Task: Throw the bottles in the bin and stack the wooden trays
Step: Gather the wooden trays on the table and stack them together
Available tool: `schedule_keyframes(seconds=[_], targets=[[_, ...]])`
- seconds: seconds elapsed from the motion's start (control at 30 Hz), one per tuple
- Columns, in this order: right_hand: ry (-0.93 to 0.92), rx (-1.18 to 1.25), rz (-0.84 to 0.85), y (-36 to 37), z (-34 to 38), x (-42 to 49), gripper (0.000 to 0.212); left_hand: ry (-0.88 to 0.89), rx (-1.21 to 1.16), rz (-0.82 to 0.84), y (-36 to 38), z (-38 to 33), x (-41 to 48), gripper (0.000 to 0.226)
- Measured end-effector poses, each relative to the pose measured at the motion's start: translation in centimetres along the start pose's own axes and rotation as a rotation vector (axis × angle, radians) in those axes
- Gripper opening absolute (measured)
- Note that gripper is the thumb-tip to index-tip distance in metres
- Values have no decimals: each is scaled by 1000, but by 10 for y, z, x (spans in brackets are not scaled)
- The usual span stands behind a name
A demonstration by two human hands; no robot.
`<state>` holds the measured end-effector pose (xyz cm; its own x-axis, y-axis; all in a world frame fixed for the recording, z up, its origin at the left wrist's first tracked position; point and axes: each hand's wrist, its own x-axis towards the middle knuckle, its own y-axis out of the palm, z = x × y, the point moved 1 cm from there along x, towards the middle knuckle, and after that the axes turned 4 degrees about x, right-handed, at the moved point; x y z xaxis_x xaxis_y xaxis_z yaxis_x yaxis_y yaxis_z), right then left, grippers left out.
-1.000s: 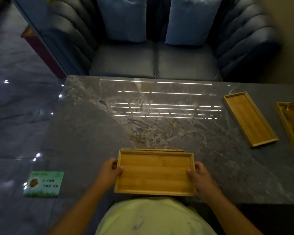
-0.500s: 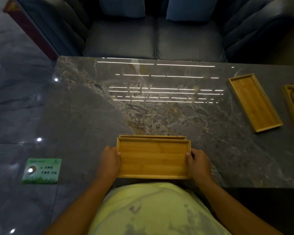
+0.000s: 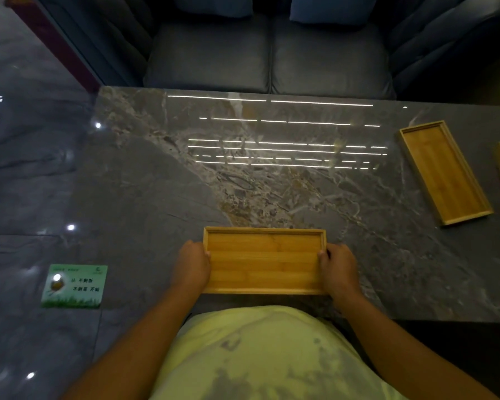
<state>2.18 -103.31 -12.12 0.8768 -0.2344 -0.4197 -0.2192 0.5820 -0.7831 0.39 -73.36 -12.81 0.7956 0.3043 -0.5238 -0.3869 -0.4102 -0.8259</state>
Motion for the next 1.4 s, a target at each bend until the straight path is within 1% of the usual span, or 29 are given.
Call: schedule_keyframes(seconds=[0.13,0.63,0.83,1.0,1.13,1.27,1.33,1.4], targets=[[9,-8,25,1,-2,4,25,3,-14,2,1,1,1,28],[28,28,19,5,-6,12,20,-13,-16,14,-2,0,6,27],[28,30,12,6,-7,15,18,-46,-119,16,-4,-1,6,17],[63,1,27,9,-7,19,18,-53,-115,12,-5,0,7,16],[102,20,120,3,-6,27,18,-31,-152,71,-10,1,6,22],[137,73,173,-7,-5,30,27,-45,-319,152,-17,5,10,37],[106,63,189,-10,-3,30,34,-59,-337,147,-20,5,14,47],[53,27,180,-15,1,30,42,-41,-321,104,-27,-1,19,56]])
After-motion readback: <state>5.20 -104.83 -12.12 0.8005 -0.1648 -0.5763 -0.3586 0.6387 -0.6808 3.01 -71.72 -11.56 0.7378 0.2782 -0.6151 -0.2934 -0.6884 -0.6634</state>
